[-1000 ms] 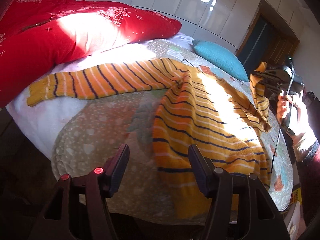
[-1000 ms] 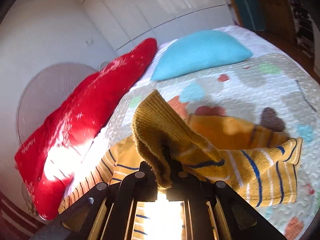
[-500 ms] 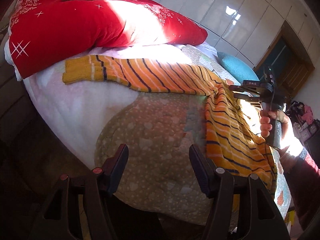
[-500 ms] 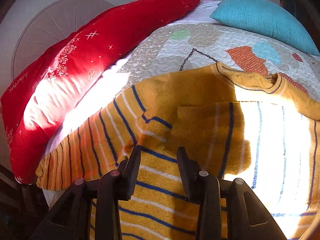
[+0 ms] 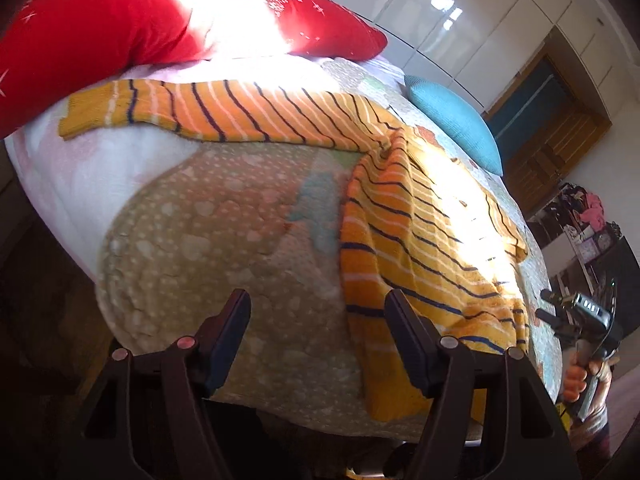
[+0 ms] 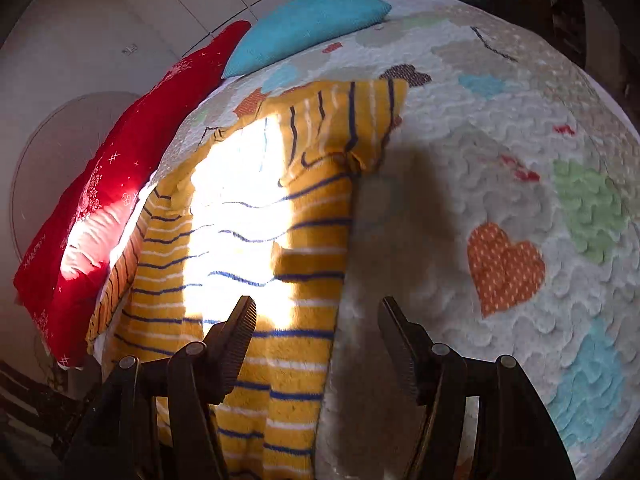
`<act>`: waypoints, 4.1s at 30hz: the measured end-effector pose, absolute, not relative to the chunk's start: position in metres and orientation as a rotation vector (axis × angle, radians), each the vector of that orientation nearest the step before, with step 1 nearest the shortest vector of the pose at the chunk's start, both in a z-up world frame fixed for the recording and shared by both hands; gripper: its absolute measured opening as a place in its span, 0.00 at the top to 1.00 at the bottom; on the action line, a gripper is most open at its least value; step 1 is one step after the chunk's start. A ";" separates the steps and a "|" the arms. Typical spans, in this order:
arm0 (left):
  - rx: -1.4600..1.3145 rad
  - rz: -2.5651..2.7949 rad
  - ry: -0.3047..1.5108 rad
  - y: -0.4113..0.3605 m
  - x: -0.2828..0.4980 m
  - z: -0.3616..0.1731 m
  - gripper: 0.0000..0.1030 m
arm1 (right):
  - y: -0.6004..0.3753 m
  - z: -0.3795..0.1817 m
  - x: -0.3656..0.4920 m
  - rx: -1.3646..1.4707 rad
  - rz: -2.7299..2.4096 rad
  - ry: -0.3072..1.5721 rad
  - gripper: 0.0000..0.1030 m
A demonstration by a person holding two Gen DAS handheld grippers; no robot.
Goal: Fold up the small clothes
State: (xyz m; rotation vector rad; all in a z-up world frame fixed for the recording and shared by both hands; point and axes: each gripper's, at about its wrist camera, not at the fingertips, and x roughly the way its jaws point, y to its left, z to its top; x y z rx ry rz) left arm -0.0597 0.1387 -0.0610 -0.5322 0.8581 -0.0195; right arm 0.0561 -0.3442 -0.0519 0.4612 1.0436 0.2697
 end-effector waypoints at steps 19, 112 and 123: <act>-0.535 0.139 0.858 0.157 -0.063 -0.046 0.70 | -0.347 -0.074 -0.066 0.271 0.193 1.023 0.97; -0.384 -0.018 0.919 0.114 0.074 -0.056 0.28 | -0.384 -0.034 0.163 0.430 0.041 0.891 0.60; -0.315 -0.021 0.875 0.091 0.058 -0.037 0.28 | -0.187 -0.028 0.162 -0.324 0.286 0.773 0.58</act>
